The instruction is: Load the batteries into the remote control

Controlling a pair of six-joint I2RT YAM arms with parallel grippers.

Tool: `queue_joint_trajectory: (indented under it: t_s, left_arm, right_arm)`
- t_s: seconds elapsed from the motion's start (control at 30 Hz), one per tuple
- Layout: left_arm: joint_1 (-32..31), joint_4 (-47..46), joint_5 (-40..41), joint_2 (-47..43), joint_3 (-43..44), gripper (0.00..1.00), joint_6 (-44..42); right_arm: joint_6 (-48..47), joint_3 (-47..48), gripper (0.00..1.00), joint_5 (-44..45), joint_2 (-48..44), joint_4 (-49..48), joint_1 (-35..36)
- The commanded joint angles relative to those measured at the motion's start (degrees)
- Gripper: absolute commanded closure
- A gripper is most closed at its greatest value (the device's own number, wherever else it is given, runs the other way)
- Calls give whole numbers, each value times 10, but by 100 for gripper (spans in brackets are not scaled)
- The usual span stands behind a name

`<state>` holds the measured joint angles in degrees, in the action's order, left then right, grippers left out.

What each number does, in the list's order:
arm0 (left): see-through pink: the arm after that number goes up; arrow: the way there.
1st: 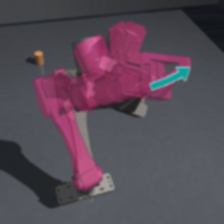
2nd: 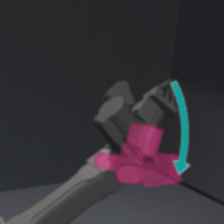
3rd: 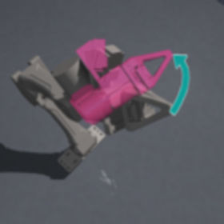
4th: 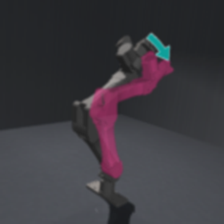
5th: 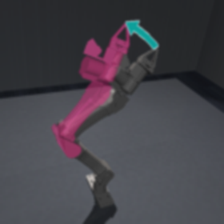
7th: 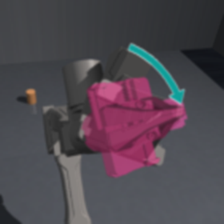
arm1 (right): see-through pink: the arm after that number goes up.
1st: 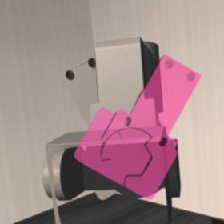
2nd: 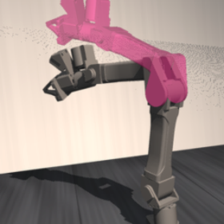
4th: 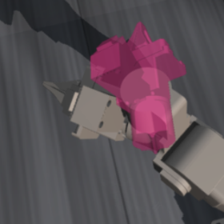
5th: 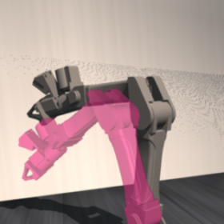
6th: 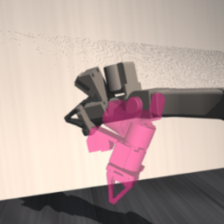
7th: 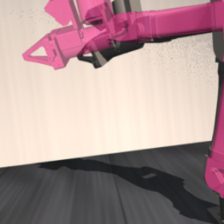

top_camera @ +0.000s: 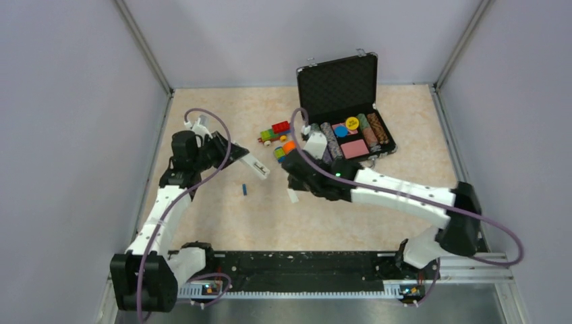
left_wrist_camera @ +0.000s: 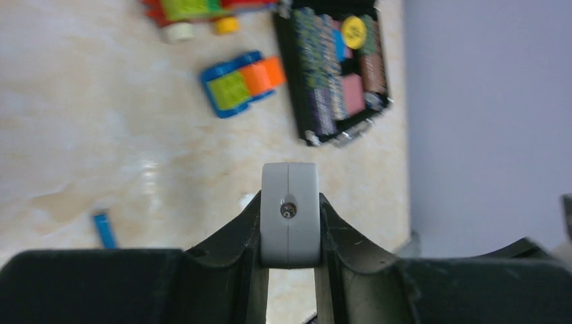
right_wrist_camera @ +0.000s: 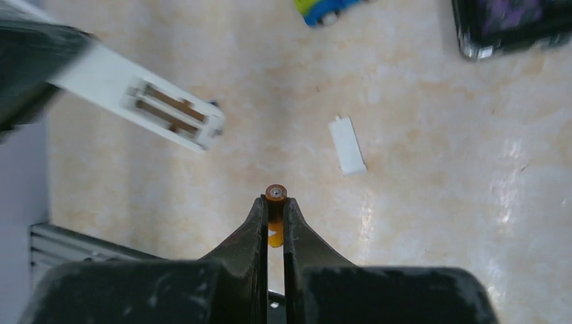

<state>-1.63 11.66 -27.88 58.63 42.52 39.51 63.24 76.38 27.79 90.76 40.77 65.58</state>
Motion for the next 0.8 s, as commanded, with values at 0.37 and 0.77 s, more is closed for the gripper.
queue_joint_trajectory:
  t_s: [0.37,0.77]
  left_arm:
    - [-93,-254,-361,55,89,100,168]
    - [-104,-322,-339,34,87,100,199]
  right_arm:
    - [-589,-27,100,-122,-236,-290,4]
    - [-657,-22,100,-198,-222,-319,4]
